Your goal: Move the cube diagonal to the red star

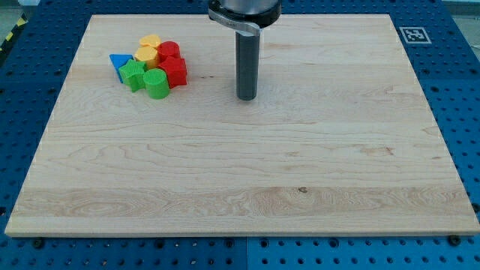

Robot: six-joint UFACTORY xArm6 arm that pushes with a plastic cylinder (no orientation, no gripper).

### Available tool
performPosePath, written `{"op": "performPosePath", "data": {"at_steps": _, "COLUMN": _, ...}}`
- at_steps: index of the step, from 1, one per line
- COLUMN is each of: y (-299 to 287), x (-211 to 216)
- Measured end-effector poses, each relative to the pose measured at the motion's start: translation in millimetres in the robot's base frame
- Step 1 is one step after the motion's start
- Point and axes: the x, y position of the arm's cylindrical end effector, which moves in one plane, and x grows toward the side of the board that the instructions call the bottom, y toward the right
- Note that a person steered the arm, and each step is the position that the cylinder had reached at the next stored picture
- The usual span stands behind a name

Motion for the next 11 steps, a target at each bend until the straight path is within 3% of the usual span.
{"op": "performPosePath", "data": {"at_steps": 2, "y": 1.4, "x": -46.6}}
{"op": "performPosePath", "data": {"at_steps": 4, "y": 35.4, "x": -43.7}}
{"op": "performPosePath", "data": {"at_steps": 6, "y": 13.6, "x": -88.8}}
{"op": "performPosePath", "data": {"at_steps": 7, "y": 12.3, "x": -88.5}}
{"op": "performPosePath", "data": {"at_steps": 9, "y": -8.5, "x": -48.0}}
{"op": "performPosePath", "data": {"at_steps": 11, "y": -17.9, "x": -86.3}}
